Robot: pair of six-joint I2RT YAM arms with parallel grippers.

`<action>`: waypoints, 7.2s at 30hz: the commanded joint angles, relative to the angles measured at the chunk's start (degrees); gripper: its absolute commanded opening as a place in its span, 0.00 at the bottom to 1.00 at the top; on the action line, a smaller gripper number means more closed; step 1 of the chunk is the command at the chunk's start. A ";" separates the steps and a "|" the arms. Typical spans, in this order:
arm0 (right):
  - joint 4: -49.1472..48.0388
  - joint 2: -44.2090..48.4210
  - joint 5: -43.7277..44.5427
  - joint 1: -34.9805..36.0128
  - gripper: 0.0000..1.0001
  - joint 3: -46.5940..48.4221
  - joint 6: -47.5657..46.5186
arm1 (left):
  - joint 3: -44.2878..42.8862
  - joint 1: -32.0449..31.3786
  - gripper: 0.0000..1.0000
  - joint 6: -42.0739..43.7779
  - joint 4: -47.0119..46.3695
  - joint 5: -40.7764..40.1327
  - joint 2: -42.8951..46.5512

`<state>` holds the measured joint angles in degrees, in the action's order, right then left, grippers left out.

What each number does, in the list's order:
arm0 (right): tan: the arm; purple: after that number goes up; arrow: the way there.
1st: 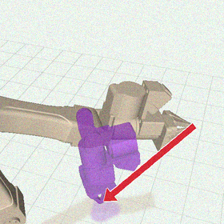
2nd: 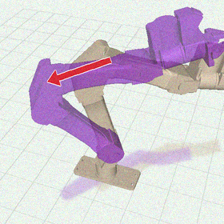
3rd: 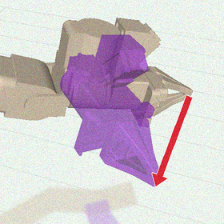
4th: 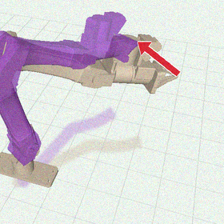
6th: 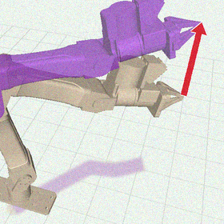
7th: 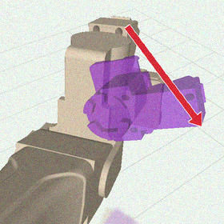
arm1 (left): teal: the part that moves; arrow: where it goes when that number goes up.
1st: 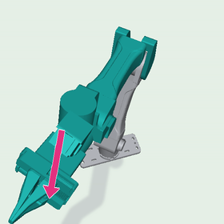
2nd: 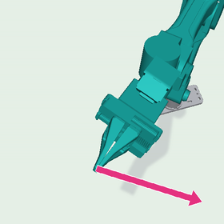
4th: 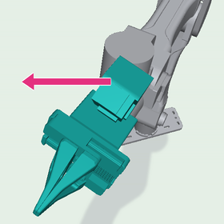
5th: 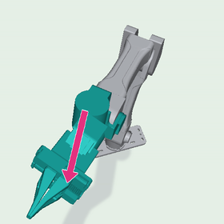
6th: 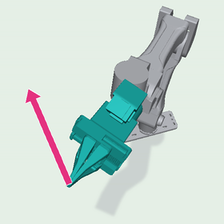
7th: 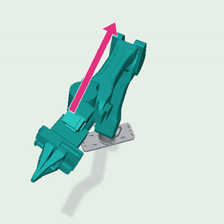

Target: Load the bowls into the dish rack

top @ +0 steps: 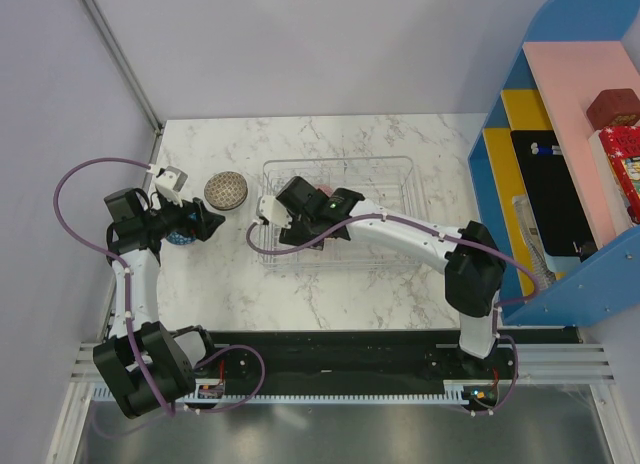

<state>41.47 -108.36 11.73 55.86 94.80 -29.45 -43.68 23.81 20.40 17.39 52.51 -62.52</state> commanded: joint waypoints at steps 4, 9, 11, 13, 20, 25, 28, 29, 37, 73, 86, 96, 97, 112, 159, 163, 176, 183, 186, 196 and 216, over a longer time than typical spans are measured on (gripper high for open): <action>-1.14 -4.14 4.27 2.33 0.00 2.40 -4.56 | 0.18 0.53 0.93 -1.07 -1.92 1.54 -0.14; -0.34 -6.16 4.89 2.68 0.00 2.84 -5.53 | 0.35 0.53 0.93 -0.89 -1.83 1.63 -0.06; -0.25 -6.60 4.62 2.59 0.08 3.02 -5.44 | 0.35 0.62 0.94 -0.89 -1.92 1.72 0.03; -0.25 -7.22 4.27 2.68 0.13 3.28 -5.26 | 0.35 0.53 0.93 -0.80 -1.83 1.81 0.03; -0.16 -6.87 4.36 2.68 0.78 4.16 -4.65 | 0.61 0.62 0.93 -0.45 -1.83 1.81 0.21; -0.43 -4.85 5.41 2.68 0.94 4.25 -4.65 | 0.97 0.71 0.93 -0.36 -1.83 1.89 0.03; -0.43 -3.44 5.32 2.59 0.96 4.51 -4.47 | 0.97 0.80 0.93 -0.36 -1.92 1.89 0.12; -0.43 -2.57 5.24 2.59 0.96 4.60 -4.30 | 0.97 0.80 0.93 -0.36 -1.92 1.89 0.21; -0.43 0.69 3.31 2.24 0.94 3.29 -2.54 | 1.14 0.88 0.93 -0.28 -1.92 1.81 0.73; 0.80 -4.94 -13.75 -5.14 0.73 -0.06 2.56 | 1.40 1.32 0.93 -0.28 -2.09 2.07 1.00; 1.85 1.12 -8.57 -5.14 0.86 4.85 2.65 | 1.23 1.41 0.93 -0.45 -2.36 2.16 0.74; 4.23 10.00 -6.10 -5.05 0.97 6.27 1.24 | 1.23 1.59 0.94 -0.54 -2.53 2.16 0.47; 4.66 11.49 -6.80 -5.05 0.98 6.18 1.33 | 1.23 1.67 0.94 -0.54 -2.53 2.16 0.47; -0.69 28.63 -7.94 -12.69 0.97 -5.76 3.34 | -1.05 1.76 1.00 -3.00 -4.99 -8.57 -3.48; -13.70 40.42 -15.94 -24.92 0.97 -28.27 6.95 | -31.29 -13.35 0.45 -4.50 -8.51 -30.01 -45.06; -13.70 40.42 -16.21 -24.92 0.97 -28.27 7.04 | -31.20 -14.14 0.31 -3.97 -8.25 -30.80 -45.23; -13.61 40.51 -16.30 -24.92 0.97 -28.27 7.22 | -31.91 -14.76 0.02 -3.26 -7.19 -31.68 -44.80; -13.61 40.51 -16.91 -24.92 0.97 -27.92 7.92 | -30.68 -14.76 0.02 -3.53 -6.58 -30.10 -40.14; -13.52 40.33 -17.18 -24.92 0.97 -27.66 8.36 | -29.71 -14.67 0.02 -3.70 -6.23 -29.40 -37.50; -13.44 39.63 -18.49 -24.92 0.97 -26.34 9.94 | -27.60 -14.76 0.02 -4.76 -4.91 -27.64 -30.82; -17.56 27.68 -29.99 -25.62 0.97 -9.03 31.44 | -31.55 -16.77 0.02 -12.41 -0.60 -10.42 -17.37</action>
<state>27.62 -78.61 -11.29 31.00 81.32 -7.14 -71.61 9.41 12.36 17.76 34.65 -82.70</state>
